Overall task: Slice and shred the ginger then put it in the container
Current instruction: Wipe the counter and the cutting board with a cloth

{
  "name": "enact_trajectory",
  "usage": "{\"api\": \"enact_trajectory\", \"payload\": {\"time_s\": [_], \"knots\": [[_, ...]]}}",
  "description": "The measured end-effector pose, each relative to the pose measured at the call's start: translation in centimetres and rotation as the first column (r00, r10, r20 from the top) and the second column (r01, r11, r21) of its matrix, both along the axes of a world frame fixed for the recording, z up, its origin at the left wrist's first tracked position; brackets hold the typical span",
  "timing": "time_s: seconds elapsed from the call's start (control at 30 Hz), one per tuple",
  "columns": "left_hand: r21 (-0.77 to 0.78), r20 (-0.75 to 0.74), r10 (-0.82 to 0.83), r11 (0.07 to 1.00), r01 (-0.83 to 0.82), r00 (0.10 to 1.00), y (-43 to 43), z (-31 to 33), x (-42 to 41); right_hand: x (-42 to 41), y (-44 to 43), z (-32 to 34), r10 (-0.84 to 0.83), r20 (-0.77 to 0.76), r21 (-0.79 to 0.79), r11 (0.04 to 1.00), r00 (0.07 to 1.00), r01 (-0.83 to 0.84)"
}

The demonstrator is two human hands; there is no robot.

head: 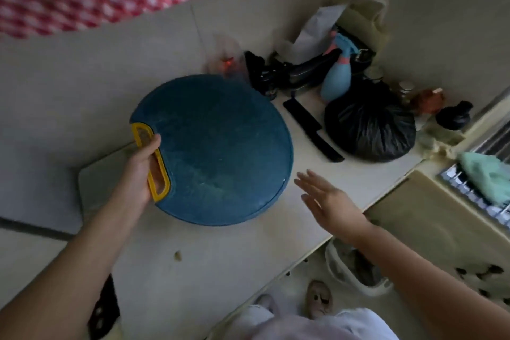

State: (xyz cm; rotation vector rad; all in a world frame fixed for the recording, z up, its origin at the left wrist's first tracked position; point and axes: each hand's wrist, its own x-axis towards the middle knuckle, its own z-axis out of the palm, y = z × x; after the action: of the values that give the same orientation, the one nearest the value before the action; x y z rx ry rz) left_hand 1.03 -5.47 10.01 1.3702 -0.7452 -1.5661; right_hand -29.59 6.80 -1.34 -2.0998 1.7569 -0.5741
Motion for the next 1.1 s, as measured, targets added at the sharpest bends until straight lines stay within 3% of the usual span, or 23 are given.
{"api": "enact_trajectory", "payload": {"time_s": [0.1,0.2,0.37,0.47,0.53,0.6,0.67,0.73,0.87,0.97,1.1], "knots": [[-0.043,-0.002,0.036,0.998,-0.036,0.999,1.1,0.9,3.8,5.9,-1.5,-2.3,0.373,-0.096,0.053,0.928,0.923,-0.370],[-0.145,0.088,0.094,0.986,-0.080,0.992,1.9,1.9,7.1,11.4,-2.2,-3.4,0.613,-0.161,0.138,0.790,0.773,-0.597],[-0.307,0.303,0.188,0.947,-0.091,0.934,3.5,3.7,11.2,18.6,-2.5,-4.2,0.804,-0.119,0.215,0.594,0.583,-0.775],[-0.357,0.358,0.241,0.928,-0.106,0.902,4.0,4.0,12.9,22.6,-1.9,-4.9,0.883,-0.101,0.233,0.469,0.458,-0.852],[-0.377,0.375,0.276,0.918,-0.126,0.885,4.2,4.0,13.5,24.7,-1.4,-5.6,0.899,-0.141,0.264,0.438,0.415,-0.859],[-0.390,0.382,0.309,0.908,-0.152,0.871,4.5,4.2,14.1,25.6,-1.1,-6.4,0.876,-0.159,0.306,0.482,0.455,-0.821],[-0.409,0.399,0.334,0.898,-0.160,0.854,4.7,4.2,14.9,24.6,-1.4,-7.0,0.788,-0.146,0.300,0.612,0.599,-0.732],[-0.426,0.436,0.366,0.889,-0.170,0.822,4.7,4.3,15.6,22.3,-2.3,-7.3,0.649,-0.144,0.239,0.756,0.747,-0.610],[-0.459,0.573,0.394,0.881,-0.117,0.719,4.4,4.5,17.0,18.1,-3.6,-7.2,0.351,-0.282,0.199,0.932,0.893,-0.304],[-0.490,0.644,0.405,0.870,-0.058,0.649,4.4,4.7,17.7,19.7,-3.3,-6.3,0.342,-0.199,0.245,0.925,0.918,-0.291],[-0.504,0.671,0.431,0.862,-0.055,0.604,4.7,4.4,18.4,27.4,-3.5,-5.3,0.595,-0.096,0.248,0.791,0.798,-0.559]]}}
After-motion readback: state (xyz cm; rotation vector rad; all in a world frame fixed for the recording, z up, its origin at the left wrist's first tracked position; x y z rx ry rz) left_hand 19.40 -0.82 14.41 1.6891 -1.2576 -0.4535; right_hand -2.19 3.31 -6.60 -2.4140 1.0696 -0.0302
